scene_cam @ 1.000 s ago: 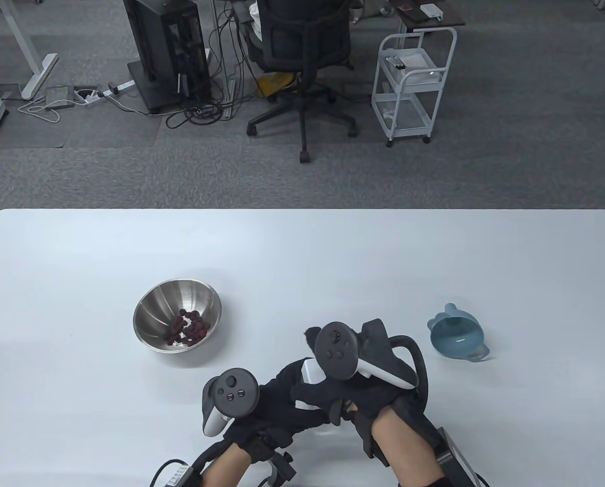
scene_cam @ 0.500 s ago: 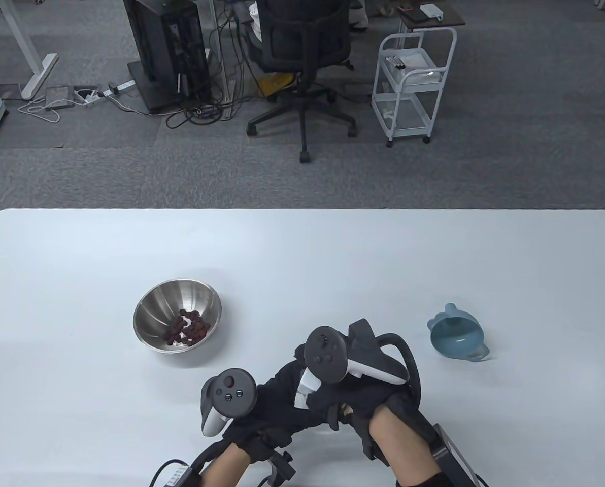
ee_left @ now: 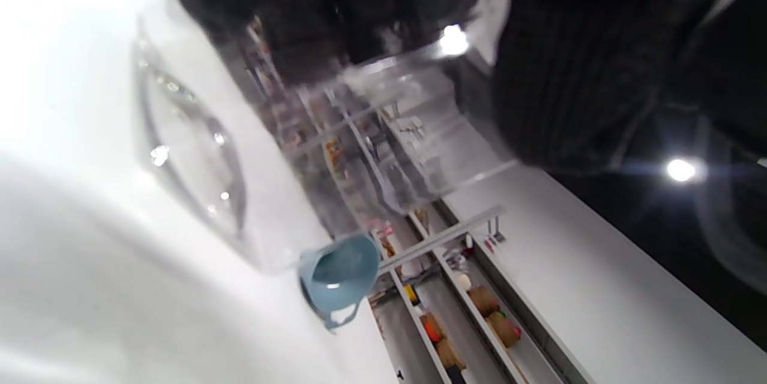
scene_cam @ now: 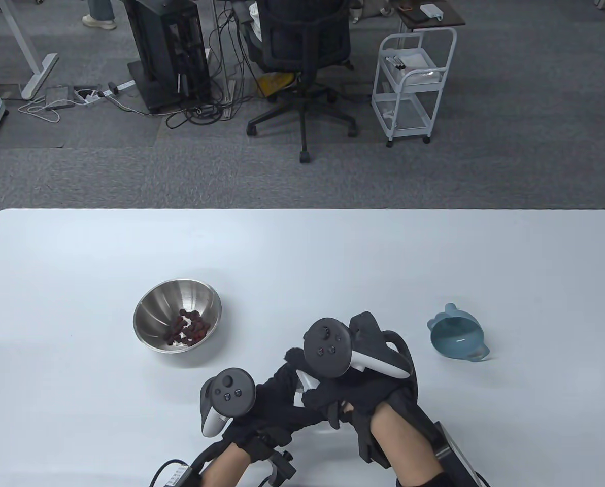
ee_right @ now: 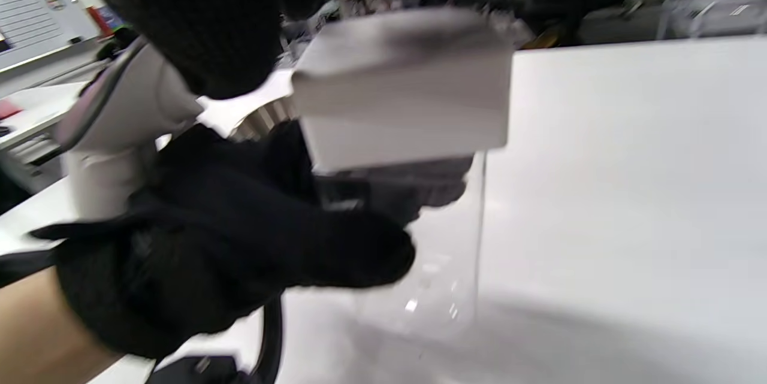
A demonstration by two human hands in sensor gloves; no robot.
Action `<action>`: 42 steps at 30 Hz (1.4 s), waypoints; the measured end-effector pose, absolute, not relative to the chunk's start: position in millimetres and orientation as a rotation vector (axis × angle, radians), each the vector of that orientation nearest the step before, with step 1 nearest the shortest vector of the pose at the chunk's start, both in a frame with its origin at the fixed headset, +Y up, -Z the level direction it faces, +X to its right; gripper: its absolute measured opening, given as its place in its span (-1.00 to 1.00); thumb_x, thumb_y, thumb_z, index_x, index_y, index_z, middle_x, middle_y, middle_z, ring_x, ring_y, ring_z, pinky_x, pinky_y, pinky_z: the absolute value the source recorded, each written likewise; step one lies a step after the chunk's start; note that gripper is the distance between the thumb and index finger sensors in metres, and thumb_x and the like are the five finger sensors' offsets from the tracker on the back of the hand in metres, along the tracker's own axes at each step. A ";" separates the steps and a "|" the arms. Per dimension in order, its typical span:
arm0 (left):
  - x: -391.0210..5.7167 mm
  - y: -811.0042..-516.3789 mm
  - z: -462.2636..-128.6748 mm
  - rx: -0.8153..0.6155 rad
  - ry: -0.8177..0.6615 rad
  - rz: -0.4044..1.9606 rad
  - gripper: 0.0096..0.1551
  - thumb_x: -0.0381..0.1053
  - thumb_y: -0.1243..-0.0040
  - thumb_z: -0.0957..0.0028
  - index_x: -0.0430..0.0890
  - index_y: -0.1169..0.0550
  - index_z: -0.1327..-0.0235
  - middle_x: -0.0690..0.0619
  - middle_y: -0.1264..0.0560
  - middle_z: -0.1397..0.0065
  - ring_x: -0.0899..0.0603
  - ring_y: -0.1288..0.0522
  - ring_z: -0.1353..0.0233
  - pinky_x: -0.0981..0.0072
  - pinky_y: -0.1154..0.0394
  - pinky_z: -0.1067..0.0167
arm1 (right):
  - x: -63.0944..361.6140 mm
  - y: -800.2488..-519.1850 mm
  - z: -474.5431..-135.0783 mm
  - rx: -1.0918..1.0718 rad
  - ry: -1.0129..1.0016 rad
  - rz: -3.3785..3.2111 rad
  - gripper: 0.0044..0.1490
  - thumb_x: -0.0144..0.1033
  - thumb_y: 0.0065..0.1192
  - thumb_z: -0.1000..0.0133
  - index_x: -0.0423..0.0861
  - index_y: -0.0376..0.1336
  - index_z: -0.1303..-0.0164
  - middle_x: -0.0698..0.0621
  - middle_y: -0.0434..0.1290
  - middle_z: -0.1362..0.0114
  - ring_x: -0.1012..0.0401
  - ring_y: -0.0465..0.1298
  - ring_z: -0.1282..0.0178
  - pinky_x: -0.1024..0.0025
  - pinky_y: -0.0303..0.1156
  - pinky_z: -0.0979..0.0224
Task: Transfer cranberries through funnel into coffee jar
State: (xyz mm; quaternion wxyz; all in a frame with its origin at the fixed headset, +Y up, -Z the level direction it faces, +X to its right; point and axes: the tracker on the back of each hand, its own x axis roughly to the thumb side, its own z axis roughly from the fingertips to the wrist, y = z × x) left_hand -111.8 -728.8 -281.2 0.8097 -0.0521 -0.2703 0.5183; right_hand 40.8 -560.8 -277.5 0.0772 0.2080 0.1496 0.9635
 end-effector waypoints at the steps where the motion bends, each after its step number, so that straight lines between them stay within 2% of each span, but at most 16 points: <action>1: -111.3 -729.0 -281.2 -0.113 -0.578 1.107 0.10 0.28 -0.52 0.17 -0.04 -0.22 -0.54 -0.08 -0.27 -0.64 -0.28 -0.43 -0.59 -0.18 -0.34 -0.49 | 39.7 -559.1 -278.4 0.584 0.411 2.951 0.01 0.10 0.49 0.01 0.04 0.10 -0.60 -0.21 0.11 -0.77 -0.22 0.30 -0.58 -0.16 0.25 -0.46; 4: -110.0 -729.3 -280.9 -0.120 -0.579 1.101 0.10 0.28 -0.52 0.17 -0.05 -0.22 -0.54 -0.08 -0.27 -0.64 -0.28 -0.43 -0.59 -0.18 -0.34 -0.48 | 36.0 -557.2 -279.2 0.351 0.369 3.094 0.14 0.40 0.26 0.03 -0.05 0.05 -0.62 -0.25 0.23 -0.69 -0.16 0.50 -0.38 -0.05 0.40 -0.31; 9: -109.5 -729.0 -280.6 -0.119 -0.577 1.095 0.10 0.28 -0.52 0.17 -0.05 -0.22 -0.54 -0.08 -0.27 -0.64 -0.29 -0.44 -0.59 -0.18 -0.34 -0.48 | 29.2 -564.3 -282.6 0.067 0.476 3.242 0.36 0.62 -0.01 0.15 -0.21 0.04 -0.59 -0.34 0.39 -0.55 -0.09 0.67 -0.10 0.07 0.54 -0.07; 13: -109.7 -729.2 -280.7 -0.115 -0.573 1.096 0.10 0.28 -0.52 0.17 -0.05 -0.22 -0.54 -0.08 -0.28 -0.63 -0.28 -0.44 -0.58 -0.18 -0.34 -0.48 | 24.6 -578.1 -286.5 0.101 0.548 3.241 0.37 0.64 0.04 0.18 -0.23 0.08 -0.55 -0.30 0.55 -0.40 0.04 0.76 0.16 0.21 0.62 0.15; 16: -110.5 -730.3 -281.5 -0.118 -0.562 1.095 0.10 0.27 -0.53 0.17 -0.05 -0.22 -0.53 -0.09 -0.28 -0.63 -0.29 -0.44 -0.58 -0.19 -0.34 -0.48 | 23.5 -583.7 -288.6 0.190 0.545 3.261 0.22 0.51 0.18 0.08 -0.15 0.07 -0.56 -0.21 0.55 -0.38 0.13 0.77 0.23 0.31 0.64 0.21; 20: -111.2 -731.8 -282.7 -0.122 -0.555 1.089 0.10 0.27 -0.53 0.18 -0.05 -0.22 -0.53 -0.08 -0.28 -0.63 -0.29 -0.44 -0.58 -0.19 -0.34 -0.48 | 25.8 -585.0 -288.2 0.349 0.590 3.164 0.05 0.31 0.36 0.04 0.10 0.05 -0.60 -0.21 0.40 -0.53 -0.03 0.68 -0.03 0.15 0.56 -0.01; 23: -110.7 -731.1 -282.4 -0.122 -0.568 1.085 0.10 0.27 -0.53 0.18 -0.04 -0.22 -0.53 -0.08 -0.28 -0.63 -0.28 -0.43 -0.59 -0.19 -0.33 -0.48 | 30.0 -583.5 -286.7 0.455 0.656 3.077 0.01 0.11 0.49 0.03 0.23 0.03 -0.58 -0.18 0.22 -0.66 -0.17 0.54 -0.27 0.03 0.47 -0.19; 27: -107.7 -729.2 -281.0 -0.127 -0.598 1.085 0.11 0.27 -0.52 0.18 -0.03 -0.21 -0.54 -0.07 -0.27 -0.64 -0.28 -0.43 -0.60 -0.19 -0.33 -0.49 | 36.9 -578.6 -283.9 0.589 0.695 2.950 0.00 -0.17 0.64 0.07 0.26 0.09 -0.52 -0.15 0.10 -0.72 -0.29 0.39 -0.42 -0.06 0.36 -0.31; 30: -106.6 -727.6 -280.1 -0.129 -0.598 1.081 0.10 0.27 -0.52 0.18 -0.04 -0.22 -0.53 -0.07 -0.27 -0.64 -0.28 -0.43 -0.59 -0.19 -0.33 -0.49 | 41.7 -571.1 -280.1 0.670 0.658 2.919 -0.01 -0.26 0.67 0.08 0.27 0.12 -0.48 -0.13 0.06 -0.72 -0.31 0.32 -0.46 -0.07 0.31 -0.35; 33: -107.2 -731.6 -281.4 -0.141 -0.593 1.076 0.10 0.27 -0.53 0.18 -0.04 -0.22 -0.53 -0.07 -0.27 -0.64 -0.28 -0.43 -0.59 -0.19 -0.33 -0.49 | 49.7 -556.7 -275.0 0.700 0.560 2.901 -0.02 -0.26 0.67 0.08 0.27 0.12 -0.48 -0.11 0.07 -0.72 -0.31 0.31 -0.47 -0.07 0.30 -0.35; 37: -110.2 -730.7 -281.7 -0.120 -0.572 1.082 0.11 0.27 -0.52 0.17 -0.04 -0.20 -0.54 -0.07 -0.27 -0.64 -0.28 -0.43 -0.60 -0.19 -0.32 -0.49 | 72.3 -550.1 -271.2 0.532 0.369 2.955 0.03 -0.14 0.60 0.06 0.21 0.04 -0.55 -0.14 0.10 -0.71 -0.29 0.39 -0.41 -0.04 0.36 -0.29; 39: -112.5 -730.3 -282.2 -0.111 -0.560 1.093 0.11 0.27 -0.52 0.16 -0.04 -0.20 -0.55 -0.07 -0.26 -0.64 -0.28 -0.42 -0.60 -0.19 -0.32 -0.49 | 90.4 -561.0 -272.7 0.410 0.289 3.012 0.04 -0.08 0.57 0.05 0.18 0.02 -0.57 -0.15 0.12 -0.71 -0.27 0.43 -0.38 -0.03 0.38 -0.26; 42: -113.8 -731.9 -283.2 -0.116 -0.546 1.104 0.11 0.28 -0.51 0.16 -0.04 -0.19 -0.55 -0.08 -0.26 -0.64 -0.29 -0.42 -0.60 -0.19 -0.32 -0.49 | 110.5 -586.8 -275.2 0.298 0.353 3.047 0.05 -0.05 0.54 0.04 0.17 -0.01 -0.58 -0.14 0.13 -0.71 -0.26 0.44 -0.38 -0.02 0.39 -0.26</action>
